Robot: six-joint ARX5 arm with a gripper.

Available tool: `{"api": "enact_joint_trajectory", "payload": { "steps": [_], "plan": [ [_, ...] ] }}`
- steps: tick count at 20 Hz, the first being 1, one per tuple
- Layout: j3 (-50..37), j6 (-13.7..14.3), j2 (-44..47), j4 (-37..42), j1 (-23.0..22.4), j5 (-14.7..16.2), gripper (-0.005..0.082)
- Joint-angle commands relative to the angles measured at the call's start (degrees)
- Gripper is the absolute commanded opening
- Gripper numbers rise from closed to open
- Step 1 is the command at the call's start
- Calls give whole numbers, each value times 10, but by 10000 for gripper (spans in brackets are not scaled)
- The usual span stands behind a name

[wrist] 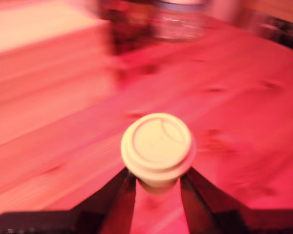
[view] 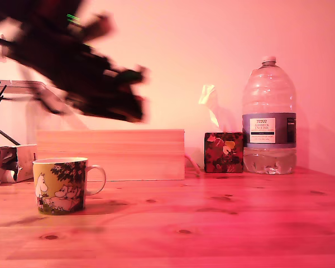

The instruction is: Pick up the coffee capsules from the table one by one and drop them inside the nearest coffee cup

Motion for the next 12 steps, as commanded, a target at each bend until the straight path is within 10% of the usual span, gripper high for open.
{"api": "enact_joint_trajectory", "payload": {
  "steps": [1,12],
  "plan": [
    [-31,1,-17,-4,4,-7,105],
    [-117,-4,-110,-74,83,-65,105]
  ]
}}
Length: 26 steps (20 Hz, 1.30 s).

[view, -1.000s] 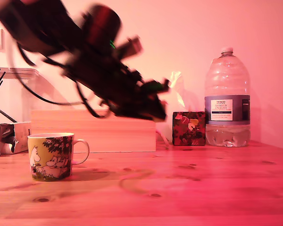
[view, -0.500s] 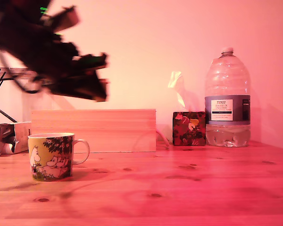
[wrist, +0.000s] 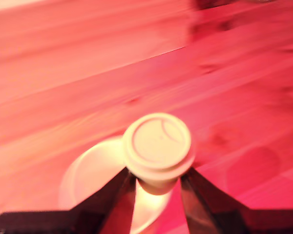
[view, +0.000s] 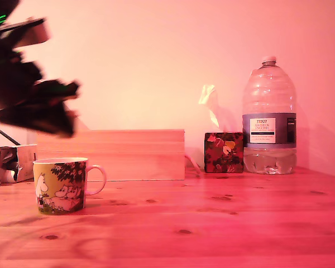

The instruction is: Pick up the coffee capsules from the table one by one and drop them inside the nearest coffee cup

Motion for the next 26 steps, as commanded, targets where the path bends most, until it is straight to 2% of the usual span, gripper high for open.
{"api": "enact_joint_trajectory", "payload": {
  "steps": [1,7,9,12,18,26],
  "plan": [
    [-13,-2,-2,-4,9,0,105],
    [-13,-8,-2,-14,26,16,105],
    [-9,-18,-2,-22,30,22,105],
    [24,-28,0,-80,37,29,105],
    [104,-28,6,-170,43,41,105],
    [240,-33,101,-319,63,49,105]
  ]
}}
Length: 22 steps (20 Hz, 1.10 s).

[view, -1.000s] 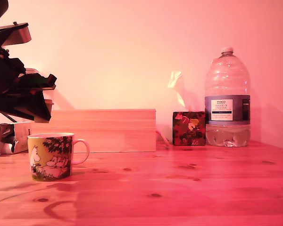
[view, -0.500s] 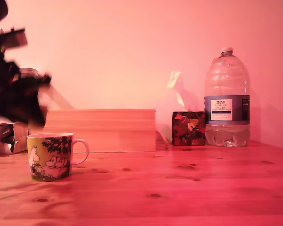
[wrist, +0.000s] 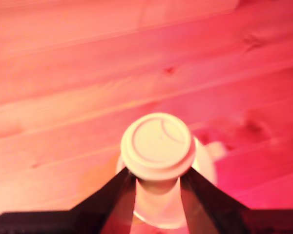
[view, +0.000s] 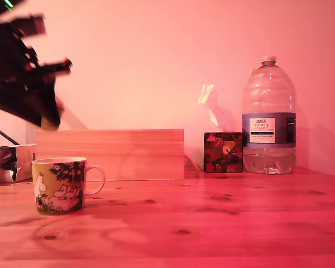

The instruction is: Pick up the coffee capsules from the table one by one and drop them inside the nearest coffee cup

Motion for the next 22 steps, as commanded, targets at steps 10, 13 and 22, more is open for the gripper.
{"api": "enact_joint_trajectory", "payload": {
  "steps": [10,13,22],
  "plan": [
    [84,-9,125,-106,0,33,110],
    [84,-8,125,-112,0,33,110],
    [84,-7,125,-148,0,36,442]
  ]
}}
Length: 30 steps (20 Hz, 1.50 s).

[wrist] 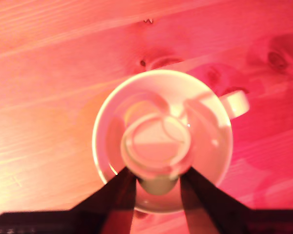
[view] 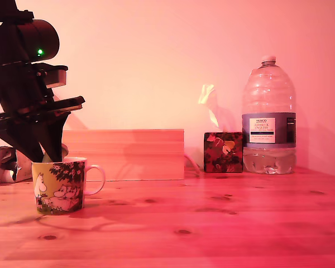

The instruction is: Pick up the coffee capsules from the table one by one and drop them inside the nearest coffee cup

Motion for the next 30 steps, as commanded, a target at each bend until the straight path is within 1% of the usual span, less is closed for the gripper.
{"api": "enact_joint_trajectory", "payload": {
  "steps": [1,2,5,6,11,12,13,14,16,17,21,23,26,30],
  "plan": [
    [-3,-2,1,-5,0,1,580],
    [-3,-3,1,-6,0,1,648],
    [-3,-1,0,-8,0,7,651],
    [-3,4,0,-8,-1,7,650],
    [-2,8,-13,10,-1,6,522],
    [0,8,-20,12,-1,6,480],
    [0,8,-28,17,-1,6,415],
    [0,8,-35,22,-1,6,305],
    [0,9,-50,30,-1,7,13],
    [0,14,-58,38,-1,7,-16],
    [-6,19,-111,63,-9,5,-16],
    [-37,19,-160,106,-15,5,-16],
    [-115,19,-238,174,-17,4,-16],
    [-250,21,-354,272,-17,7,-16]
  ]
}}
